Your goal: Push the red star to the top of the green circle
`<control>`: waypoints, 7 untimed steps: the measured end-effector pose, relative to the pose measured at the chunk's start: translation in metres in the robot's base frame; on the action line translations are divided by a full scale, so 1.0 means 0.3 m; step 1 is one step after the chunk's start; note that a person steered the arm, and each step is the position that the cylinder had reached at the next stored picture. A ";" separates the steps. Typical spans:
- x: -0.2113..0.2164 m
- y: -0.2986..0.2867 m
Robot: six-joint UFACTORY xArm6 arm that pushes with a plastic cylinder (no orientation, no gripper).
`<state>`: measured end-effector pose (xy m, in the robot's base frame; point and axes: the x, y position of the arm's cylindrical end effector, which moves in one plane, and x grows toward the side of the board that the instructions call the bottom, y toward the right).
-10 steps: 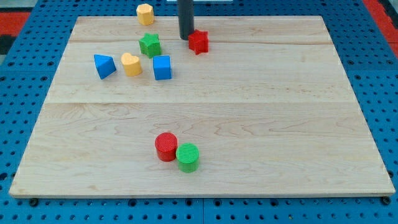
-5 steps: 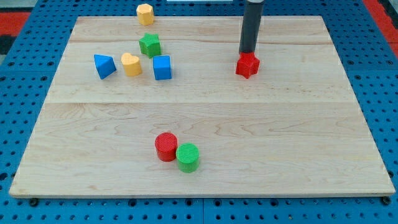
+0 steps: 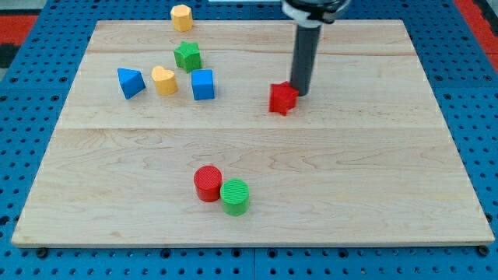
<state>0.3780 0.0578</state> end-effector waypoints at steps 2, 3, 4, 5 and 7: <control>0.010 -0.130; -0.011 -0.219; 0.051 -0.283; 0.187 -0.247; 0.204 -0.171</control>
<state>0.4391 0.0066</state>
